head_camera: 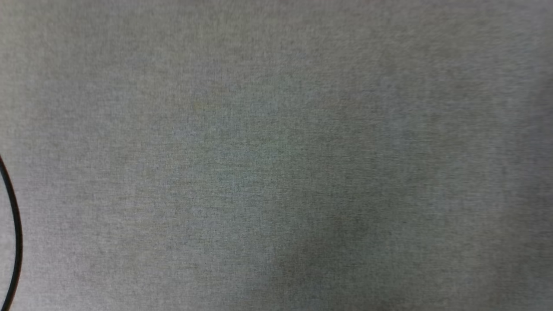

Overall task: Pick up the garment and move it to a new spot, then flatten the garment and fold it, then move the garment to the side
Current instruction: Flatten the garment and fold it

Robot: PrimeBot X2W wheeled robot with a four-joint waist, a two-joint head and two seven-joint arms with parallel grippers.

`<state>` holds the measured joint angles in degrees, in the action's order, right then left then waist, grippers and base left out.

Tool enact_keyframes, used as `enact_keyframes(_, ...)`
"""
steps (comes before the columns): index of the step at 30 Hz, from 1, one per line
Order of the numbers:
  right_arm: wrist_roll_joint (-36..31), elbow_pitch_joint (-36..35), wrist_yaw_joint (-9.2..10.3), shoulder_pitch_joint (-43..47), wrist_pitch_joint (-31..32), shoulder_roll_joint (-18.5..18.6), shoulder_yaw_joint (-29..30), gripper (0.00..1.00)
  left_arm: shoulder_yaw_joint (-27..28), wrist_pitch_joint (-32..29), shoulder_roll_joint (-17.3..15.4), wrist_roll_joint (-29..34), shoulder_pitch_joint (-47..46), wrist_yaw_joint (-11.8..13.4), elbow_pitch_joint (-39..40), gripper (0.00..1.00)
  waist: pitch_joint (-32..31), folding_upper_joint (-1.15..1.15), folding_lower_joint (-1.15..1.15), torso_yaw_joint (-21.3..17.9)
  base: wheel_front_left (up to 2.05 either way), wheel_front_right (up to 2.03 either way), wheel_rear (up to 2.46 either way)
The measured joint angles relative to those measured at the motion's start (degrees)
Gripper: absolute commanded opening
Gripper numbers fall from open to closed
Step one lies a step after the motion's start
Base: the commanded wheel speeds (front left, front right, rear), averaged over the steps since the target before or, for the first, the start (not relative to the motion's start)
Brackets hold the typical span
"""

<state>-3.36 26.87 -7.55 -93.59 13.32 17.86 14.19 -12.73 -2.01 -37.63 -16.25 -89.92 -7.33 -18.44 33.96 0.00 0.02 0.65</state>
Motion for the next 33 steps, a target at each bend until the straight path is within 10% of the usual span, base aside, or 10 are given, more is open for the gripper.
enact_keyframes(11,-4.36,10.45,0.01,1.91,-9.87,-4.11,4.39,0.0,-3.55,11.41,4.46,0.33,-0.6,-0.05,-14.89,0.0,4.13,0.0,-0.01,2.63,0.0,0.0,0.0)
enact_keyframes(33,11.61,20.81,-0.03,41.71,-1.62,0.43,-4.14,0.0,-5.24,10.27,7.34,-8.55,50.85,3.44,-10.79,0.0,-13.38,0.0,-0.04,1.68,0.0,0.0,0.0)
